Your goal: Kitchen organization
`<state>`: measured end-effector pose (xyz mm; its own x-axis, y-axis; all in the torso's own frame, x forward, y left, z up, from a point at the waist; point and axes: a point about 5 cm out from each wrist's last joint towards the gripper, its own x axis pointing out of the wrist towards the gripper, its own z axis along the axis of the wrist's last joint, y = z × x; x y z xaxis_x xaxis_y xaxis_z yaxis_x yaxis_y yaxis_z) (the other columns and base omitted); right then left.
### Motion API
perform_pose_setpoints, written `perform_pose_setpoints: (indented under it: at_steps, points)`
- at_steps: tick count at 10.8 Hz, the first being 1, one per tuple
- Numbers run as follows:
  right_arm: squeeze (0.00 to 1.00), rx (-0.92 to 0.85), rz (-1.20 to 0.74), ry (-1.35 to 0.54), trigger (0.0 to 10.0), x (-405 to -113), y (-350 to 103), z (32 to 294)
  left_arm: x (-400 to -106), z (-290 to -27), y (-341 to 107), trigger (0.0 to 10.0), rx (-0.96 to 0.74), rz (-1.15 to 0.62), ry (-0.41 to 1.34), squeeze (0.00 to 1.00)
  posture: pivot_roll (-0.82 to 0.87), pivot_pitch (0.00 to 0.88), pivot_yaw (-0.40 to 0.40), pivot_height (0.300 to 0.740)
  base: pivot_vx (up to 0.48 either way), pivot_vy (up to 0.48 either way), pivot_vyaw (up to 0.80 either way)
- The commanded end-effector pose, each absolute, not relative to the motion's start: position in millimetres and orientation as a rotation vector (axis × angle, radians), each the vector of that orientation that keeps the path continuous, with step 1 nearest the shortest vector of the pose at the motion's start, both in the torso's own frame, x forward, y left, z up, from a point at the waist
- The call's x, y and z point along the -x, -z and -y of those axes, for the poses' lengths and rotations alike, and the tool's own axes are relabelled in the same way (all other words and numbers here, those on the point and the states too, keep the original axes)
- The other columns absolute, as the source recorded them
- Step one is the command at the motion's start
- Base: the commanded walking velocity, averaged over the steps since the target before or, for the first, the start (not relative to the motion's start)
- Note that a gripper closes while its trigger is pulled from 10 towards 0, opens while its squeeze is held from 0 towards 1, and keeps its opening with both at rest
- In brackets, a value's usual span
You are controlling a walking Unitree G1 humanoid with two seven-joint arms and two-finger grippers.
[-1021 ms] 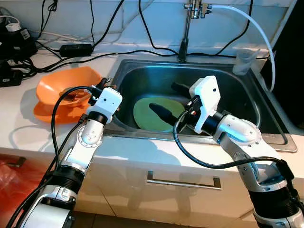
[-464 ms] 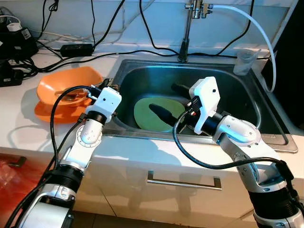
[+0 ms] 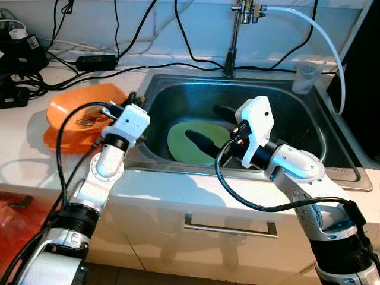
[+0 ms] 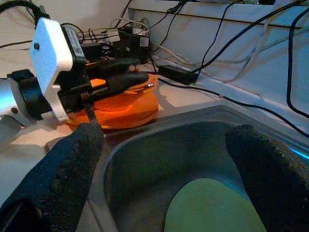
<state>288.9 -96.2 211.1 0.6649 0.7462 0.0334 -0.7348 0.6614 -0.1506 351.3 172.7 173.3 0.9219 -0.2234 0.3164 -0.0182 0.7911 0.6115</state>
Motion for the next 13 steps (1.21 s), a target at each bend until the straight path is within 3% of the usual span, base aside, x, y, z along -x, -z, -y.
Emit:
perform_pose_setpoints:
  at_steps: [1, 5, 10, 13]
  points:
    - [0.18, 0.134, 0.103, -0.839, 10.0, -288.3, -212.3, 96.2, -352.5, -173.0, -180.7, 0.0, -0.665, 0.418, 0.097, 0.00, -0.05, 0.000, 0.053, 0.740, 0.000, 0.000, 0.00]
    - [0.18, 0.134, 0.101, -0.838, 10.0, -288.9, -212.0, 96.9, -348.9, -179.7, -199.2, 0.0, -0.735, 0.496, 0.064, 0.00, -0.05, 0.000, 0.050, 0.740, 0.000, 0.000, 0.00]
    - [0.18, 0.132, 0.103, -0.836, 10.0, -291.5, -211.2, 95.9, -338.6, -205.1, -204.5, 0.0, -0.827, 0.457, 0.000, 0.00, -0.03, 0.000, 0.047, 0.740, 0.000, 0.000, 0.00]
    - [0.17, 0.135, 0.107, -0.838, 10.0, -293.3, -211.7, 96.4, -336.9, -204.6, -244.6, 0.0, -0.873, 0.581, -0.029, 0.00, -0.02, 0.000, 0.041, 0.740, 0.000, 0.000, 0.00]
